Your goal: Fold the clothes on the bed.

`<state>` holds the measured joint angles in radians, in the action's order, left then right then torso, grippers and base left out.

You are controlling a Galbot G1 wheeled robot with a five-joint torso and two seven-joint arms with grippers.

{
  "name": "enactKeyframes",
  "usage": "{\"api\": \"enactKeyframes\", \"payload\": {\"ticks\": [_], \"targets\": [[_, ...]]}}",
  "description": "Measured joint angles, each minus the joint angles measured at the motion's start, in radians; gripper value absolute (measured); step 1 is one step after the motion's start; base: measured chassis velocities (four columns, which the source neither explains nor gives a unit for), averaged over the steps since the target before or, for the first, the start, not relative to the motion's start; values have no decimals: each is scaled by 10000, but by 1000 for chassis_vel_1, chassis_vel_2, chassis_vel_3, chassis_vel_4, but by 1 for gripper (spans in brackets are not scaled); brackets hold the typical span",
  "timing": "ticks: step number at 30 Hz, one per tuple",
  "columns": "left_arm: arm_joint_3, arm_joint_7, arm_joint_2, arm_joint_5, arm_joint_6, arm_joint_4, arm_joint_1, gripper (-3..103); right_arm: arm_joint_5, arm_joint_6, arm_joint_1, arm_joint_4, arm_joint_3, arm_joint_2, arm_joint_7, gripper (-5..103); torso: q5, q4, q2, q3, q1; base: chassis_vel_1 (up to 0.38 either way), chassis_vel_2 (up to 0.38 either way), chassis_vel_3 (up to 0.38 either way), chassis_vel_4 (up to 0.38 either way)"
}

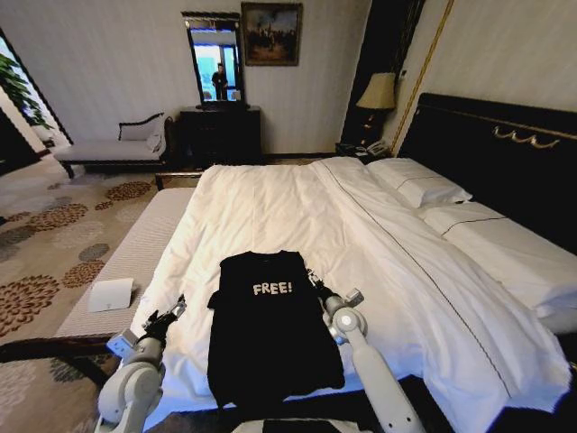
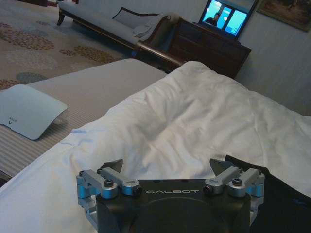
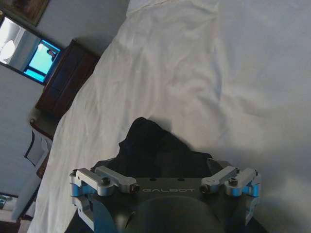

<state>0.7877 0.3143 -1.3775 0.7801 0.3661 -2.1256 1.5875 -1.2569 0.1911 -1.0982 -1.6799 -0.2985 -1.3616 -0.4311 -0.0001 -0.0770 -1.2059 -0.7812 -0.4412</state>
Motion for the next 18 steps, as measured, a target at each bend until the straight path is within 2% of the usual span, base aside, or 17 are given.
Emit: {"api": "enactKeyframes", "payload": {"ticks": [4, 11, 18], "targets": [[18, 3, 7, 8, 0, 18, -9, 100, 8, 251, -21, -121, 146, 111, -137, 100, 0, 0, 0, 0, -1, 0, 0, 0, 0], [-27, 25, -14, 9, 2, 95, -89, 100, -40, 1197, -4, -444, 539, 370, -678, 100, 1, -1, 0, 0, 0, 0, 0, 0, 0], [33, 29, -11, 13, 2, 133, -49, 100, 90, 1083, 630, -88, 456, 411, -666, 100, 0, 0, 1, -1, -1, 0, 0, 0, 0]]}}
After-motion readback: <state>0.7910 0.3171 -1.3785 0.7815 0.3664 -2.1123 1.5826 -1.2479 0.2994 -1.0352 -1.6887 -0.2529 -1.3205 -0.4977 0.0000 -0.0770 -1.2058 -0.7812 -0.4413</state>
